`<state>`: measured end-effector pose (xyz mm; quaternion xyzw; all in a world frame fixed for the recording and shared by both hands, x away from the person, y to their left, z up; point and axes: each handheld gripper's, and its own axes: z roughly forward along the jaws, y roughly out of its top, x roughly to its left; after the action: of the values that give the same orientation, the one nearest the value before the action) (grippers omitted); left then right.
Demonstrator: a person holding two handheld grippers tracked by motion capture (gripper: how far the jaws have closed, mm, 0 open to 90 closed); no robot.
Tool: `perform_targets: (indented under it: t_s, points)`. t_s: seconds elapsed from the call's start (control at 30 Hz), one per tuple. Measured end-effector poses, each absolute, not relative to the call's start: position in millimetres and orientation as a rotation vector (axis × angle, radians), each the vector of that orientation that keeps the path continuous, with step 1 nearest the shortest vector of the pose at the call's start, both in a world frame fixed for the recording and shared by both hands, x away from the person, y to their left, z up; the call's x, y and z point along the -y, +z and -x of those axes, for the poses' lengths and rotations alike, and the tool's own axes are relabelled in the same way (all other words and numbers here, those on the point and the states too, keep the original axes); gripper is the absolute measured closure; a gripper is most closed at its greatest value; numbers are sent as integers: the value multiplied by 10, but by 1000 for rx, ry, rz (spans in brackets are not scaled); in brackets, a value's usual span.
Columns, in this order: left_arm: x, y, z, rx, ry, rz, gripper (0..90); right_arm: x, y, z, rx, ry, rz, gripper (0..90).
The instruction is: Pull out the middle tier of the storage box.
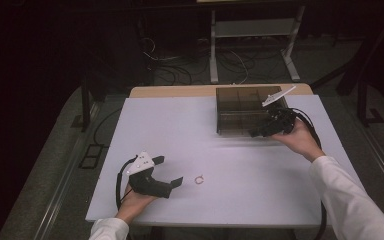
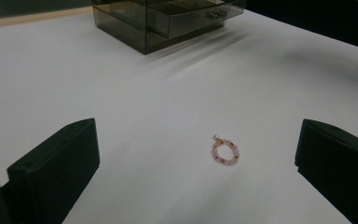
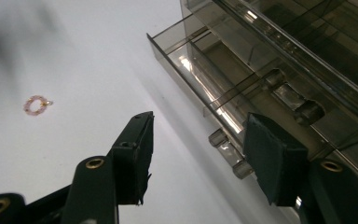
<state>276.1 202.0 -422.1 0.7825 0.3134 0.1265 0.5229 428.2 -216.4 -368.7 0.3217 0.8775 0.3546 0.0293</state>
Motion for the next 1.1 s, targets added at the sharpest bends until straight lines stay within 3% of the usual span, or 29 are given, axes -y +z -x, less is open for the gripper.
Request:
perform_targets:
  t_s: [0.43,1.1]
  points:
    - [-2016,-4220,-2756,-752,302,-1873,0,2154,-3819,-4414,-2694,1072,-1020,451]
    - [-2018,-4221,-2756,-750,302,-1873,0,2162,-3922,-4493,-2713,1095,-973,682]
